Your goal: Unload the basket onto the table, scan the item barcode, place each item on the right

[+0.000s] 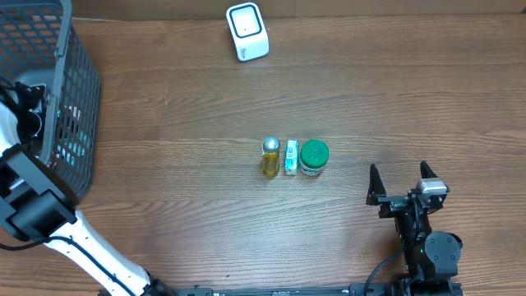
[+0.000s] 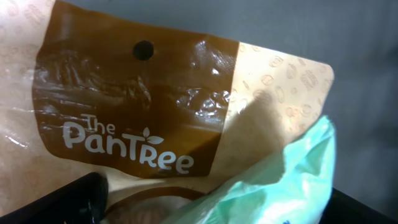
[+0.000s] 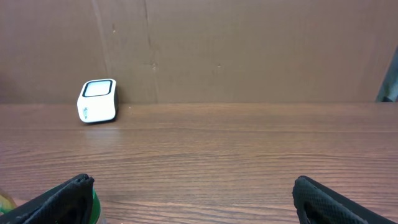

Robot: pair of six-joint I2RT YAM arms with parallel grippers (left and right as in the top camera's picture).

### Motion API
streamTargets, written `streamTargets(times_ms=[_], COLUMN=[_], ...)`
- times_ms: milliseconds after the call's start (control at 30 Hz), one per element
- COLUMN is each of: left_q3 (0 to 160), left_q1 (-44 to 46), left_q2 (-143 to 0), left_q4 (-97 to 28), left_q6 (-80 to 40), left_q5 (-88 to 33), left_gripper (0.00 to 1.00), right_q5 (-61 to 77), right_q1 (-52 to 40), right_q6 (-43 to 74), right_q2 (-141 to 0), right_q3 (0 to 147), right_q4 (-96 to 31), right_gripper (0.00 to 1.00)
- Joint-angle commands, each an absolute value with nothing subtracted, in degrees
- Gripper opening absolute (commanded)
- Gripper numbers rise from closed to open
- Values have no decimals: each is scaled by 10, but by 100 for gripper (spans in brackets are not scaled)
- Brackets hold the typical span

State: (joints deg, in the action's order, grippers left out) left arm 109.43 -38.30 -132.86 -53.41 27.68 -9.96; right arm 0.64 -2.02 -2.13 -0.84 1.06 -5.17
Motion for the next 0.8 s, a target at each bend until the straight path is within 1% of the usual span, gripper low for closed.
streamTargets(times_ms=[0,133,167,200,233,267,300,433,500,600,633,700,733,767], left_q3=[1017,974,966,958,951,944,939,933,934,942,949,972,986,1003], left_q1=[-364,-355,-354,-353,-353,-352,-352,-352,-352,-352,-352,-352,-352,-352], left_q2=[-1385,-1385,-1385,-1385,-1385,-1385,-1385,-1385,-1385,-1384,-1384,-1382,-1382,-1382], left_q4=[-515,-472,-463,-456,-449,-444,-440,-436,-436,-437,-440,-453,-462,-474], left_q6=[285,283,283,283,283,279,270,240,232,215,205,181,172,165], left_q5=[-50,9,20,33,48,62,66,64,64,64,64,63,63,62], left_gripper=[100,100,95,83,62,45,39,20,16,16,21,69,76,78], right_q5=[7,7,7,7,7,7,7,7,7,7,7,7,7,7], right_q1=[-23,-23,-23,-23,-23,-23,-23,-23,-23,-23,-23,-23,-23,-23], right_q6=[-20,-20,-20,-20,-20,-20,-20,-20,-20,-20,-20,-20,-20,-20], right_q2=[-2,-2,-2,-2,-2,-2,-2,-2,-2,-2,-2,-2,-2,-2], right_q3=[4,4,4,4,4,4,4,4,4,4,4,4,4,4], right_q4=[-48,-48,-48,-48,-48,-48,-48,-48,-48,-48,-48,-48,-48,-48], right_gripper=[100,100,100,100,100,100,100,100,100,100,100,100,100,100])
